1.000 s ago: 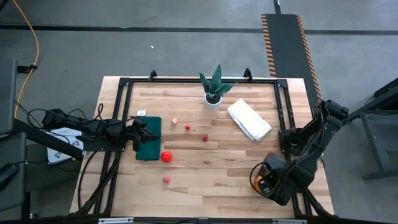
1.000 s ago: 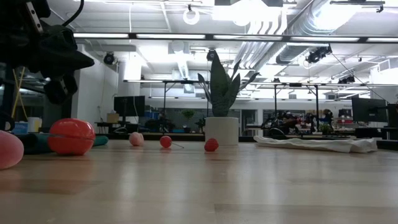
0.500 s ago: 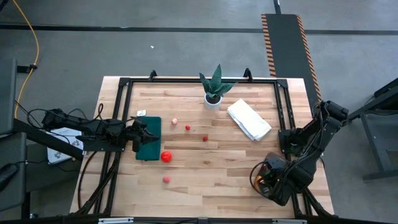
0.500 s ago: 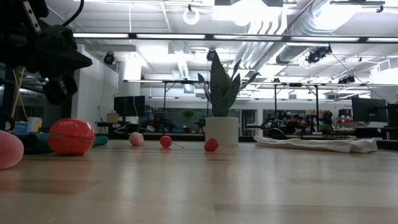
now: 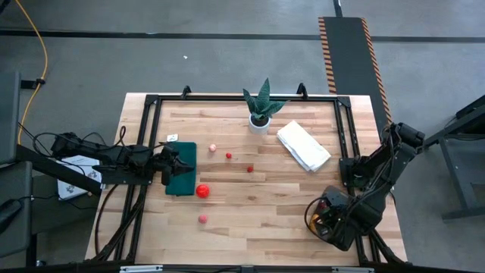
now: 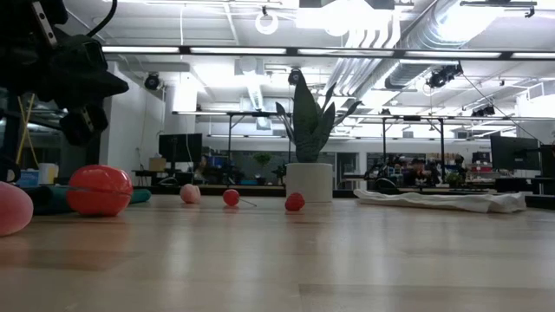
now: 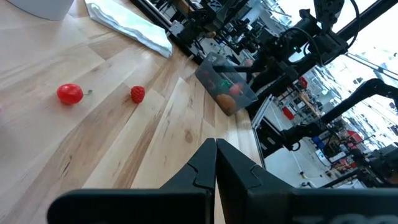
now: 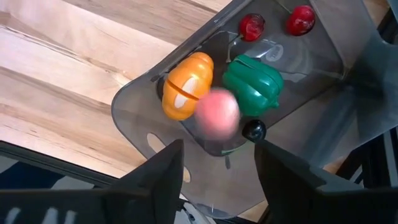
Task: Pick and placing Produce into tupperware
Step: Put the top right pink peach into the black bin, then put the red raspberry into the black bin
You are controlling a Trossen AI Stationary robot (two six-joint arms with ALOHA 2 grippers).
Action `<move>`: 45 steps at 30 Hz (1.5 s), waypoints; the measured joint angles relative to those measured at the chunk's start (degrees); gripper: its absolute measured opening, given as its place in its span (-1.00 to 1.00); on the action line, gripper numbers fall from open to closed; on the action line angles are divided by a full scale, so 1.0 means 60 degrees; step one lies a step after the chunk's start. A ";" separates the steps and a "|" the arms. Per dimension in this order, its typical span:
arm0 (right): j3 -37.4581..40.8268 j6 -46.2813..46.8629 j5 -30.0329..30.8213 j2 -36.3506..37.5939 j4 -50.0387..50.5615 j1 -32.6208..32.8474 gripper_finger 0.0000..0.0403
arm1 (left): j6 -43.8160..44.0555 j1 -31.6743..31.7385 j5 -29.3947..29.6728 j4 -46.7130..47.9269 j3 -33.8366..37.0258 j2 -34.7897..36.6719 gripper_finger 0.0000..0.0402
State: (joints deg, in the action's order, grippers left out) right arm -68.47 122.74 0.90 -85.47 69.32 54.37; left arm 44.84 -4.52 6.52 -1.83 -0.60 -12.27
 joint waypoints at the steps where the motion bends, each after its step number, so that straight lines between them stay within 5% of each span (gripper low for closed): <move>1: 0.0000 0.0001 -0.0002 0.0000 0.0005 0.0008 -0.04 | 0.0001 0.0002 0.0000 0.0000 0.0000 0.0000 -1.00; 12: 0.0000 -0.0174 0.0044 0.0000 -0.0008 0.0011 0.00 | 0.0000 0.0001 0.0011 0.0003 0.0000 0.0000 -1.00; 21: 0.0000 -0.0789 0.1613 0.0363 -0.0525 -0.0555 0.00 | 0.0000 -0.0001 0.0018 0.0000 0.0000 0.0000 -1.00; 45: 0.0000 -0.6654 0.2061 0.0909 -0.2352 -0.3362 0.00 | 0.0004 0.0002 0.0015 0.0000 0.0000 0.0003 -1.00</move>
State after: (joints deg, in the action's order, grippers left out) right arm -68.47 82.81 13.26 -80.02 55.21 34.20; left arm 44.86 -4.51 6.61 -1.83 -0.60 -12.25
